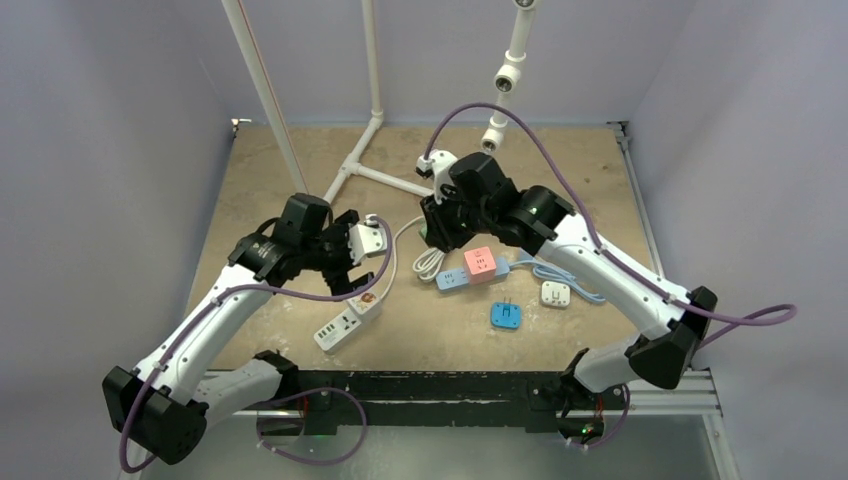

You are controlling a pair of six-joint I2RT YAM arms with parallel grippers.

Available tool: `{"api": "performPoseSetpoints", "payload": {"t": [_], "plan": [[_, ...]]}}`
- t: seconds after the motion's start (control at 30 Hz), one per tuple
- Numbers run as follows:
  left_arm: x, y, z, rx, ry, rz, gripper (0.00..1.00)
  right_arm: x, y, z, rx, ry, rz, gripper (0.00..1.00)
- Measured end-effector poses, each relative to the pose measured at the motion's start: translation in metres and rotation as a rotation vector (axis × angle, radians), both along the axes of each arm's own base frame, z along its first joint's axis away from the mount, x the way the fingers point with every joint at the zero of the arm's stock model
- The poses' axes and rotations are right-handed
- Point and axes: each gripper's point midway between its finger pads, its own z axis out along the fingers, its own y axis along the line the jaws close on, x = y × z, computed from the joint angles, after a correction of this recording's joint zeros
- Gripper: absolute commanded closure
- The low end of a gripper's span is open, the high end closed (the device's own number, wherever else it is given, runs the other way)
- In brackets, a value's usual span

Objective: Insert the plug
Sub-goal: Move the socket to the center of the board, then insert the plug into the socket.

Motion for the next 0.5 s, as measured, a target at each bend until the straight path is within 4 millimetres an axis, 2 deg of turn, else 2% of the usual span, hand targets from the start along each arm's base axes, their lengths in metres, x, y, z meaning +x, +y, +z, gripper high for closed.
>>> {"api": "performPoseSetpoints", "payload": {"t": [0.2, 0.33, 0.5], "plan": [[0.012, 0.01, 0.002, 0.012, -0.012, 0.115, 0.01, -0.008, -0.022, -0.057, -0.176, 0.112, -0.036, 1.0], [0.015, 0.012, -0.002, 0.019, -0.003, 0.147, 0.01, -0.011, -0.034, -0.073, -0.244, 0.124, -0.038, 1.0], [0.018, 0.014, -0.008, 0.027, 0.014, 0.175, 0.01, -0.01, -0.039, -0.088, -0.323, 0.096, 0.042, 1.0]]}}
